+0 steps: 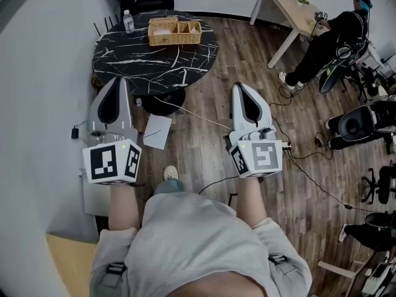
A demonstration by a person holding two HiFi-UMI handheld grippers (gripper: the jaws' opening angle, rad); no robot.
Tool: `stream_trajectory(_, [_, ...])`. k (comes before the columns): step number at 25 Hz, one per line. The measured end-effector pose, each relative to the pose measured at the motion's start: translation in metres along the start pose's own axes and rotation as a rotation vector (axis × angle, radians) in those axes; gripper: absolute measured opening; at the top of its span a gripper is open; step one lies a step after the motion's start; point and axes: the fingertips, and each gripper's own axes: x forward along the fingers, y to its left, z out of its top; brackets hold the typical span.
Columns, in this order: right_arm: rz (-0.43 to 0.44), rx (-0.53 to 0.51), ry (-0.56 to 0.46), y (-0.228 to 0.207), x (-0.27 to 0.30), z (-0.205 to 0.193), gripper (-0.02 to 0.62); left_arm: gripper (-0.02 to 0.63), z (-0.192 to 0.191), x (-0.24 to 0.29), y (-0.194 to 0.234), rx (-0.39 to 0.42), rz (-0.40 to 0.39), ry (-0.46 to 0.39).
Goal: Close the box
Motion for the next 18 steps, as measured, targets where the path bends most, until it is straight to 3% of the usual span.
stream_trajectory(18, [-0.026, -0.004, 0.015, 0.016, 0.126, -0.031, 0.005, 0.058, -0.036, 0.104, 0.076, -0.01, -0.059, 0.0])
